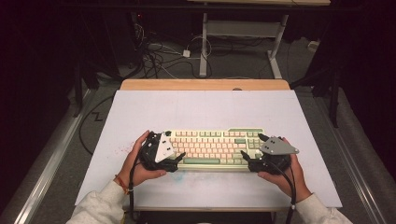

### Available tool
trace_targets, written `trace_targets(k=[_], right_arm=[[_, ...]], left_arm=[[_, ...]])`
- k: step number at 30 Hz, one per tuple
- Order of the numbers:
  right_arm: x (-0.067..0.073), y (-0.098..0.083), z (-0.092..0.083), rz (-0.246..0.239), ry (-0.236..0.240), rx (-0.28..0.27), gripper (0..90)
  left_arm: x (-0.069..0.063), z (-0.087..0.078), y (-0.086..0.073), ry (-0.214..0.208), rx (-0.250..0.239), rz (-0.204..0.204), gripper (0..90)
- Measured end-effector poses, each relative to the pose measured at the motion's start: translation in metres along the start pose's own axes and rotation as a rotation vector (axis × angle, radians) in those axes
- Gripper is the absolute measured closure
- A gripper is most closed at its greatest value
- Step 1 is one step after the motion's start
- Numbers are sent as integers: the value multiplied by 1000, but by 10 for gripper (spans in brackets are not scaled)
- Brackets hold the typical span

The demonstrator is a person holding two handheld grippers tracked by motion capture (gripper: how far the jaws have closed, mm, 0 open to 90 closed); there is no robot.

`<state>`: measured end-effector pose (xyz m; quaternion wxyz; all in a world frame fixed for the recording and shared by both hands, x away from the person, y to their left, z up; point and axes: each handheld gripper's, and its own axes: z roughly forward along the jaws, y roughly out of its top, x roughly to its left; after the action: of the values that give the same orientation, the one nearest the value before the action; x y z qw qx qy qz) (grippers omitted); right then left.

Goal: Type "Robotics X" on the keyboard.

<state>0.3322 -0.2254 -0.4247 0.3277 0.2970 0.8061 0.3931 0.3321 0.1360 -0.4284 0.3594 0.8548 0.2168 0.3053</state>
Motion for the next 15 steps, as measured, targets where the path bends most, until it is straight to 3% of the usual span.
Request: trace_targets(k=[15], right_arm=[[-1, -6, -12, -25, -40, 5, 185]], left_arm=[[1, -10, -12, 24, 23, 19, 161]])
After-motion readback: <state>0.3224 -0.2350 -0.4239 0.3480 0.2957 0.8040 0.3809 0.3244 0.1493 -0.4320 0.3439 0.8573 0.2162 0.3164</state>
